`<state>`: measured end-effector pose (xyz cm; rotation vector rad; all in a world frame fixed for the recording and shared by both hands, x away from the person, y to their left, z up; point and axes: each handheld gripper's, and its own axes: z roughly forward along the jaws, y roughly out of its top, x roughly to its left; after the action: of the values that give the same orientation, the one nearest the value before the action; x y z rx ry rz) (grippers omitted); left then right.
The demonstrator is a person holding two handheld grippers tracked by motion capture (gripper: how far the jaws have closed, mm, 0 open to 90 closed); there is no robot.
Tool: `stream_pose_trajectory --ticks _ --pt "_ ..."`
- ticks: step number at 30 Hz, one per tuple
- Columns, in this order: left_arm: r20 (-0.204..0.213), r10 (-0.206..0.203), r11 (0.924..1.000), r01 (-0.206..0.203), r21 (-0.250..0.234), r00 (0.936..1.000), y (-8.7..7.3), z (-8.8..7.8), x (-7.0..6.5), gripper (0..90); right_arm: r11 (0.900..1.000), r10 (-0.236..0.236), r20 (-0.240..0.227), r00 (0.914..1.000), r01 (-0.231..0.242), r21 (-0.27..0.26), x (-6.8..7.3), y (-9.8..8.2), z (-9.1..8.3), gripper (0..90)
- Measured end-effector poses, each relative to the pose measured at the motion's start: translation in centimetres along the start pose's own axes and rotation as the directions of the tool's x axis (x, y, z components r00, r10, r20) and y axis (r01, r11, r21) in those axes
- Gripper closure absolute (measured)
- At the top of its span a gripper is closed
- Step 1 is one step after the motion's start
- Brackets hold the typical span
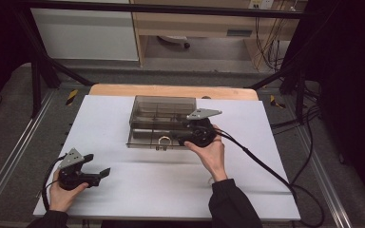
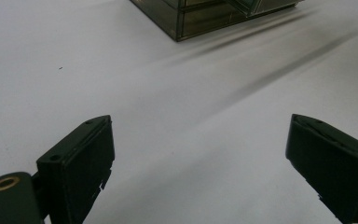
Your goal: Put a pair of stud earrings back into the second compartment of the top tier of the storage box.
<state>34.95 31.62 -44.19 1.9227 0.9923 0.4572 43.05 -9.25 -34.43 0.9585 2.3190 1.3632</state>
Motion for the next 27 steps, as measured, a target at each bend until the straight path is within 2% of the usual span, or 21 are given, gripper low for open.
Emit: stream_pose_trajectory --ticks 1,2,5,6,7,10,13,22,27 --pt "0.000 0.000 1.0000 0.000 0.000 1.0000 0.0 0.0 0.0 7.7 1.000 0.000 0.000 1.0000 0.000 0.000 0.0 0.0 0.0 32.7" --pt "-0.001 0.001 1.0000 -0.001 0.001 1.0000 0.0 0.0 0.0 7.7 1.000 0.004 -0.002 1.0000 -0.004 0.000 -0.3 -0.4 -0.8 27.2" --pt "-0.001 0.004 1.0000 -0.004 0.003 1.0000 0.0 0.0 0.0 7.7 1.000 0.001 0.001 1.0000 -0.001 -0.011 -0.5 -0.8 -1.6 22.4" --pt "-0.001 0.004 1.0000 -0.004 0.004 1.0000 0.0 0.0 0.0 7.7 1.000 0.010 0.004 0.9999 -0.010 -0.022 -0.8 -1.3 -2.5 17.8" --pt "-0.001 0.004 1.0000 -0.004 0.004 1.0000 0.0 0.0 0.0 7.7 1.000 0.010 0.004 0.9999 -0.010 -0.022 -0.8 -1.3 -2.5 17.8" --pt "-0.001 0.004 1.0000 -0.004 0.005 1.0000 0.0 0.0 0.0 7.7 0.999 0.039 0.007 0.9992 -0.038 -0.039 -1.4 -2.3 -4.0 10.5" --pt "0.000 0.004 1.0000 -0.004 0.005 1.0000 0.0 0.0 0.0 7.7 0.998 0.045 0.016 0.9988 -0.044 -0.038 -1.6 -2.8 -4.6 8.3" --pt "0.000 0.004 1.0000 -0.004 0.007 1.0000 0.0 0.1 -0.1 7.7 0.996 0.086 0.052 0.9949 -0.085 -0.032 -3.2 -6.0 -7.3 3.5" --pt "0.000 0.003 1.0000 -0.003 0.007 1.0000 0.0 0.1 -0.1 7.7 0.995 0.097 0.058 0.9937 -0.095 -0.023 -3.8 -7.3 -8.1 2.5"
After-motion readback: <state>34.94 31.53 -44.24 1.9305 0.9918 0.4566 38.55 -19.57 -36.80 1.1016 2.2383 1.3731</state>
